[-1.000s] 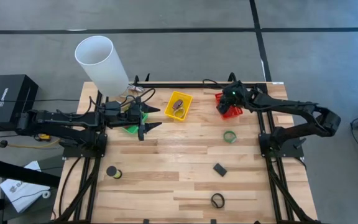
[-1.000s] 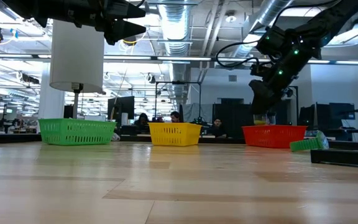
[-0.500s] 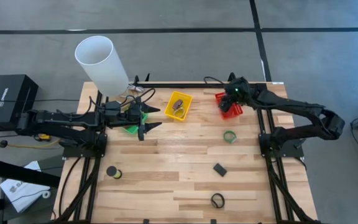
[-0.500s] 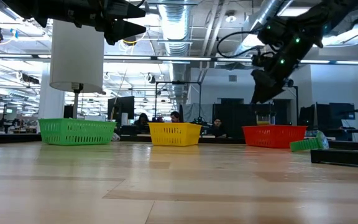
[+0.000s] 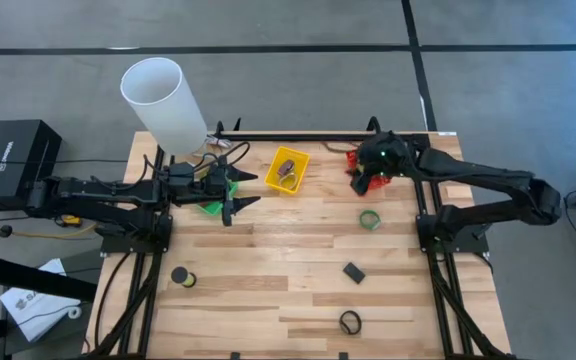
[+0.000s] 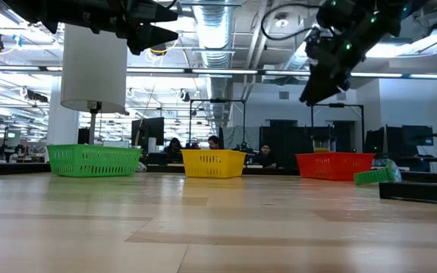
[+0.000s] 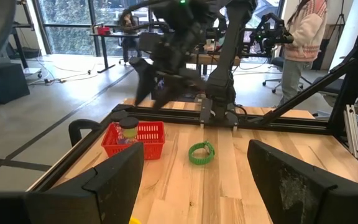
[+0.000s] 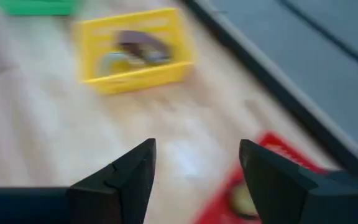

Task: Pick & Place Office items
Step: Put the black timer into the green bin

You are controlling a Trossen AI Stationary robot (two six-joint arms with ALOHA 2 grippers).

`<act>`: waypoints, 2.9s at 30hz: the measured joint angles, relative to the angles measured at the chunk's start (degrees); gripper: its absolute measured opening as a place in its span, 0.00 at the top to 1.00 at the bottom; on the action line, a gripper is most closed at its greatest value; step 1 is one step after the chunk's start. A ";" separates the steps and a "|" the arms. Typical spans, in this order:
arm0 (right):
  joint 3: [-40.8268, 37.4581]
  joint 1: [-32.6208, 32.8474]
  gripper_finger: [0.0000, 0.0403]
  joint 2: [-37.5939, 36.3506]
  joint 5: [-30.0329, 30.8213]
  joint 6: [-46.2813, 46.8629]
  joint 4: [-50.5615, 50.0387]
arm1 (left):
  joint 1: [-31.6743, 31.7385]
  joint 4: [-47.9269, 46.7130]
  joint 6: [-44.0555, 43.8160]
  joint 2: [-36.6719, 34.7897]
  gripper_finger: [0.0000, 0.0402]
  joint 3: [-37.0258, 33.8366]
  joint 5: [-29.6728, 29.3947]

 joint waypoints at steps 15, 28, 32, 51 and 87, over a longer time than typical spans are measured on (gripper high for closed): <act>0.01 20.07 0.52 7.02 -5.90 7.30 2.69 | -0.02 0.02 -1.14 0.01 0.30 0.00 0.00; -0.03 25.92 0.51 8.56 -5.77 7.17 2.40 | -0.02 0.00 -1.73 0.01 0.30 0.00 0.00; -0.03 25.86 0.51 8.56 -5.72 7.17 2.24 | -0.02 0.02 -1.73 0.01 0.30 0.00 0.00; -0.03 31.17 0.51 8.53 -6.35 21.93 -24.12 | -0.01 0.00 -1.75 0.01 0.30 0.00 0.00; 3.30 51.06 0.52 26.04 -1.87 57.70 -10.59 | -0.02 -0.05 -3.35 0.01 0.30 0.00 0.00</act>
